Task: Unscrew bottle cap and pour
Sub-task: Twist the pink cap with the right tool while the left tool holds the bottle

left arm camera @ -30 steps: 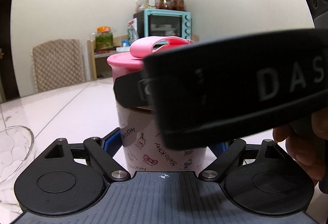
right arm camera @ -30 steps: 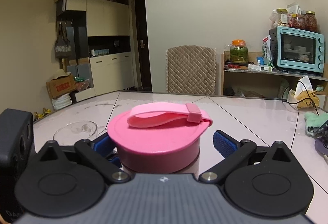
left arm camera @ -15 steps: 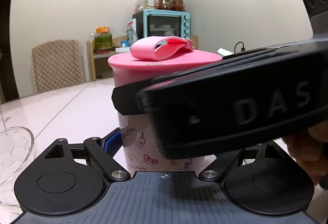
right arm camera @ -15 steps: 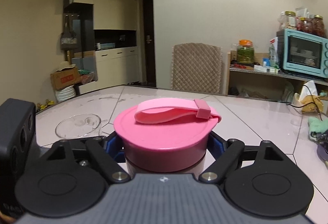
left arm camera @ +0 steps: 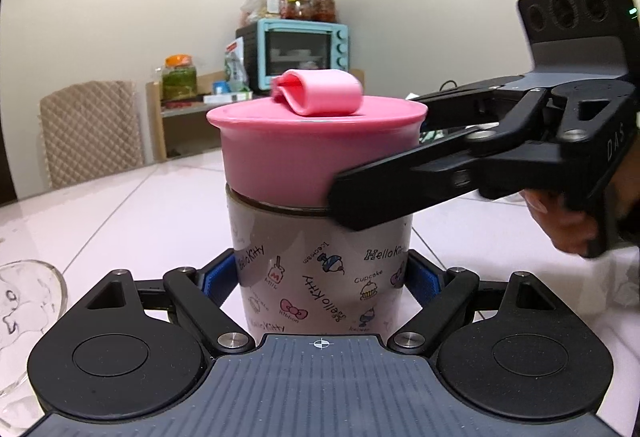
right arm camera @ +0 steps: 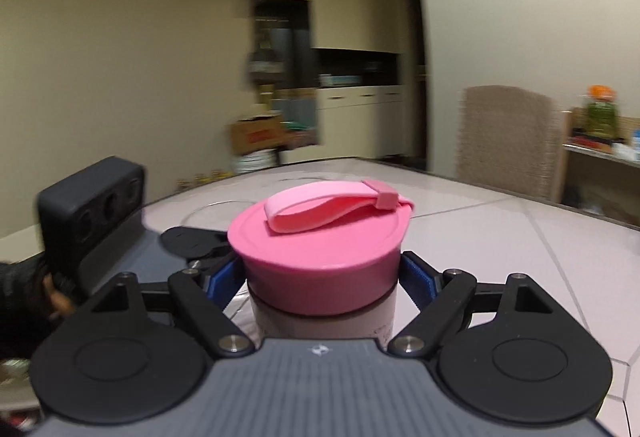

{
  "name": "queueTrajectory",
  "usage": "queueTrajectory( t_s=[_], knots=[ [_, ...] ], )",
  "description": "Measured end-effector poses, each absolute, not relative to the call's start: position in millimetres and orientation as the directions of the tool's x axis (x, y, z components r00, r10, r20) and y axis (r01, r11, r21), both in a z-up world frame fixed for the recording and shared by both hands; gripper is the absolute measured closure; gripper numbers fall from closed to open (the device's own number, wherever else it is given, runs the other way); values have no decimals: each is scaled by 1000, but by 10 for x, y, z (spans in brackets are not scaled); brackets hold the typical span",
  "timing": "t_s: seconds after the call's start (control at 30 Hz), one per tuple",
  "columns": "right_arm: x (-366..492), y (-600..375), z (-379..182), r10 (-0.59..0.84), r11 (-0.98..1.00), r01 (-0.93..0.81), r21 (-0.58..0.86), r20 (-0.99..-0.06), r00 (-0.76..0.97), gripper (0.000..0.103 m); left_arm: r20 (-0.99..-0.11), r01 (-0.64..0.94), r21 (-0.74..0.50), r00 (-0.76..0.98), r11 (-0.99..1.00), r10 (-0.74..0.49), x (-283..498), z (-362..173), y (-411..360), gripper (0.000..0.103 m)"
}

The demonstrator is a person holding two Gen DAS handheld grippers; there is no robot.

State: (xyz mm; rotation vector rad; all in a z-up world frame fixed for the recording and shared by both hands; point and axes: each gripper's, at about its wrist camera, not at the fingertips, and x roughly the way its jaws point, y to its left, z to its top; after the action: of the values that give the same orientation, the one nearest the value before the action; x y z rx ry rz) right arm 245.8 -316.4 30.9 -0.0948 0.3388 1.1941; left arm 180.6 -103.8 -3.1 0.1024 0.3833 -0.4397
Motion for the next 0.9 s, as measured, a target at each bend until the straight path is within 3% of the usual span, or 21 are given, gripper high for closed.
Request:
queueTrajectory(
  t_s=[0.17, 0.4, 0.63, 0.9],
  knots=[
    [2408, -3214, 347, 899, 361, -926, 112, -306, 313, 20, -385, 435, 17, 834, 900, -395, 1762, -187, -1225, 14],
    [2073, -3190, 448, 850, 471, -880, 64, -302, 433, 9, -386, 434, 18, 834, 901, -394, 1821, -170, -1217, 14],
    [1701, -3046, 452, 726, 665, -746, 40, -269, 633, 9, -386, 433, 25, 836, 901, -390, 1742, -178, -1208, 13],
    [1740, -2737, 362, 629, 766, -641, 54, -270, 729, 9, -387, 433, 21, 835, 901, -392, 1702, -189, -1190, 13]
  ],
)
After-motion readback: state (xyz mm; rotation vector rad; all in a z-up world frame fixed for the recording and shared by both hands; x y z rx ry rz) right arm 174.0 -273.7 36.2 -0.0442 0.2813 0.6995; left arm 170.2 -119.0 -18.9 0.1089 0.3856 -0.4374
